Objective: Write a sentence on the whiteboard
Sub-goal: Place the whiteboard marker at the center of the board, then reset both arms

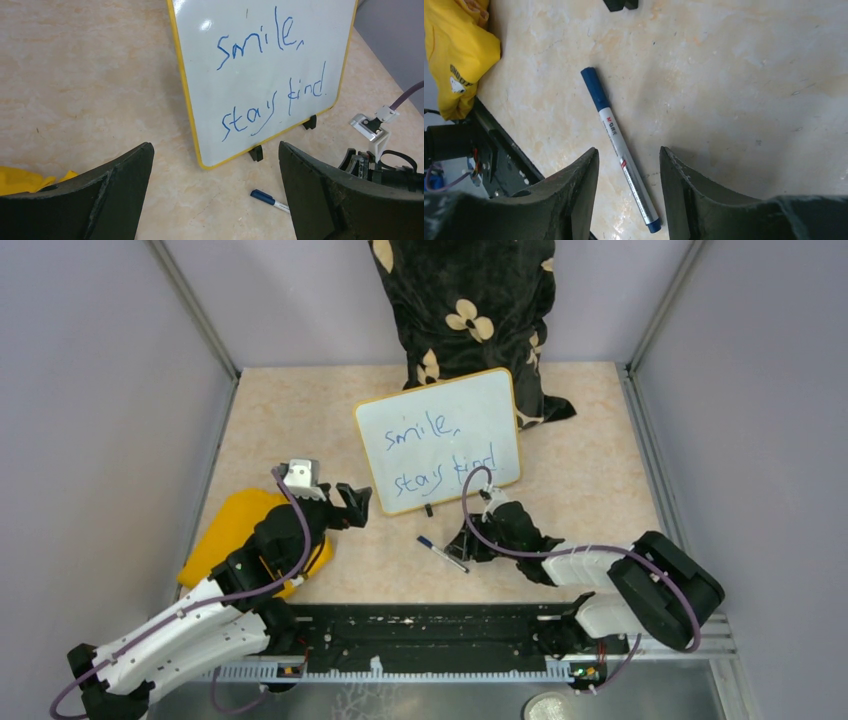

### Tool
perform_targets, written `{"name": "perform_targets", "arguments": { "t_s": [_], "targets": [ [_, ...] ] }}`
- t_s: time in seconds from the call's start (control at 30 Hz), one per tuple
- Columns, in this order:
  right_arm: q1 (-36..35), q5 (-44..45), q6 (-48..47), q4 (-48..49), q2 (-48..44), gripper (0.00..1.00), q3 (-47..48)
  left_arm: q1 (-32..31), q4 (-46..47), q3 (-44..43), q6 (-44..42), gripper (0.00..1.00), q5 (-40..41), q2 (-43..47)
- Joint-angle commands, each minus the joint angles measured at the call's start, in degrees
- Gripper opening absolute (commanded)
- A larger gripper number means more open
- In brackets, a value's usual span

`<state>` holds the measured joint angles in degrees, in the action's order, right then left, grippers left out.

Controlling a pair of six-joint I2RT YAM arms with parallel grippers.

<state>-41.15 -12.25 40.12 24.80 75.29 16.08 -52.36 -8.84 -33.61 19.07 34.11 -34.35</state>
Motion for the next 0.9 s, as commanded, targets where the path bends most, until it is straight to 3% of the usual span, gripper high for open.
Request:
{"name": "perform_targets", "arguments": {
  "t_s": [0.0,0.27,0.53,0.87],
  "targets": [
    [2.2,4.0,-1.1,-2.7,-1.9,0.51,-1.4,-0.1,-1.0,-0.9,-1.4,0.99,1.6,0.2],
    [8.3,5.2,-2.2,-8.2,-8.8,0.63,-3.7,0.0,-2.1,-1.1,0.5,0.99,2.0,-0.1],
    [10.6,11.8,-3.9,-19.5,-22.0,0.75,-2.4,0.0,-4.6,-3.0,4.3,0.99,5.0,-3.2],
    [10.5,30.2,-4.1,-35.7,-35.8,0.84,7.9,0.0,-15.0,-6.5,27.7,0.99,12.4,-9.0]
  ]
}}
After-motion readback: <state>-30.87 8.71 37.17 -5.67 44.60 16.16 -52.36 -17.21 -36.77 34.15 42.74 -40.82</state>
